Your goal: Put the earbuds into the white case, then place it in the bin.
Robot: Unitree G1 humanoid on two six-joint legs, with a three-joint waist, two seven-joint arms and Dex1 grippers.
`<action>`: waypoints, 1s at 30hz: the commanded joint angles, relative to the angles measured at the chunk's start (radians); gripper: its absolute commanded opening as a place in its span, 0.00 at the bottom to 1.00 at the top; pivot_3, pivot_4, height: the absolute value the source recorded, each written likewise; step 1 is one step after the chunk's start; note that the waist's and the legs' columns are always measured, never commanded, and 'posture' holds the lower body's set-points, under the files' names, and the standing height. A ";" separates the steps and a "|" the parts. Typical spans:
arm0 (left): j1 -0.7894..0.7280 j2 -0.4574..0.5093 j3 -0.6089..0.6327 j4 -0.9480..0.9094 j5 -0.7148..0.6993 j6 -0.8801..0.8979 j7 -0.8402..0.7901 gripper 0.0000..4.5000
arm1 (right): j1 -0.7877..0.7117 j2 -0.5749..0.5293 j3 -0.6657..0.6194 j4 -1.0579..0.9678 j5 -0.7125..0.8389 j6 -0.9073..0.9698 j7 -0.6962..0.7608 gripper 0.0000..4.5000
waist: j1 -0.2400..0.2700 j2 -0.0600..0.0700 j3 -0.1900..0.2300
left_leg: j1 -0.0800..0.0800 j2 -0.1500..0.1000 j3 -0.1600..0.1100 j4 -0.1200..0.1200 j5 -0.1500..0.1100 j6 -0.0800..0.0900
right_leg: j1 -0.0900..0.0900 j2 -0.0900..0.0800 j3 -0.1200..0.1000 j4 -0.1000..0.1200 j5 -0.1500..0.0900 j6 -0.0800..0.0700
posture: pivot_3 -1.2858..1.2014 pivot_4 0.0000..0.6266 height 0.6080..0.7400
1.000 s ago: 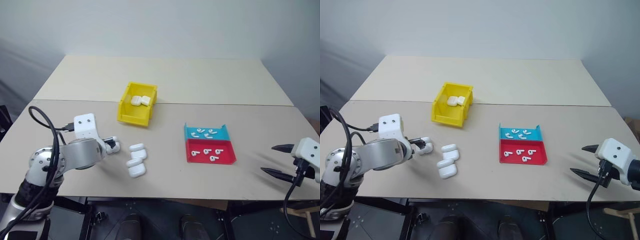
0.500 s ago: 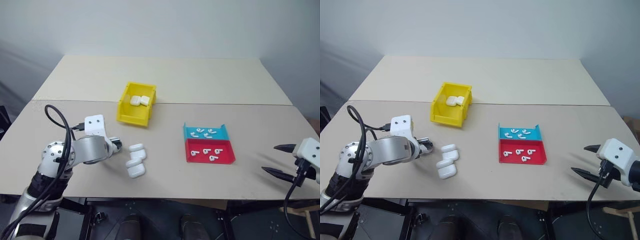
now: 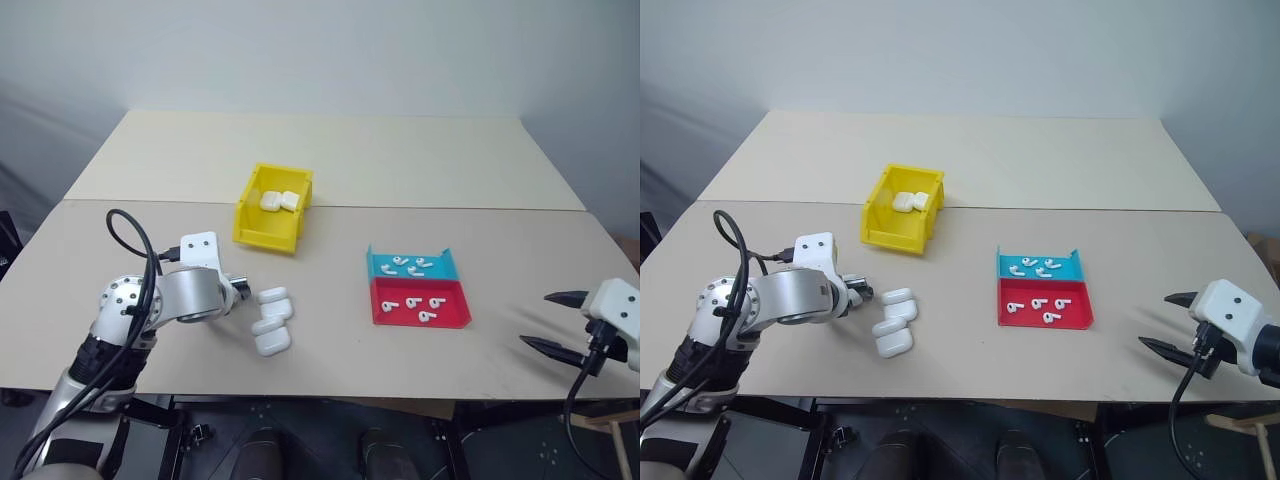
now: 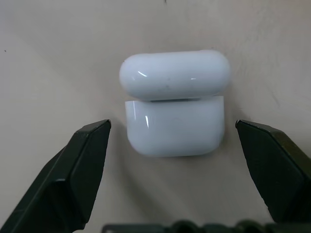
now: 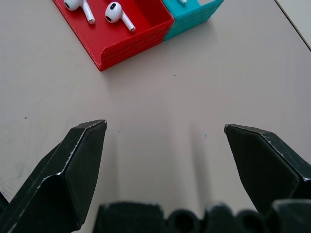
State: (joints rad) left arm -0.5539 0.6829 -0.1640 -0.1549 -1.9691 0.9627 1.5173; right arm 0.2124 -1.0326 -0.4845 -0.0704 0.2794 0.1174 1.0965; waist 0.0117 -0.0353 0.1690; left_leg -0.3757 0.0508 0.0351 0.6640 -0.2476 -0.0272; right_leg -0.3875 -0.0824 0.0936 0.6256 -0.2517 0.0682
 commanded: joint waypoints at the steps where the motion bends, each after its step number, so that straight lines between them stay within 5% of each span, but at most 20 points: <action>1: -0.036 -0.002 -0.006 0.002 -0.003 -0.003 0.016 1.00 | 0.000 0.002 -0.044 -0.021 0.010 0.007 -0.012 1.00 | 0.000 0.000 0.000 | 0.000 0.000 0.000 0.000 0.000 0.000 | 0.000 0.000 0.000 0.000 0.000 0.000 | 0.52 0.24 1.00; 30: -0.039 0.016 -0.032 0.046 0.026 -0.014 -0.020 1.00 | 0.005 0.004 -0.039 -0.026 0.008 0.007 -0.017 1.00 | 0.000 0.000 0.000 | 0.000 0.000 0.000 0.000 0.000 -0.001 | 0.000 0.000 0.000 0.000 0.000 0.000 | 0.52 0.24 1.00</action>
State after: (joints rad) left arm -0.5853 0.6883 -0.2109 -0.1138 -1.9464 0.9627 1.4879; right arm 0.2184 -1.0279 -0.4846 -0.0770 0.2792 0.1216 1.0863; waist 0.0115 -0.0353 0.1690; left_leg -0.3758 0.0507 0.0346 0.6640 -0.2473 -0.0277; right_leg -0.3875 -0.0824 0.0933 0.6255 -0.2518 0.0682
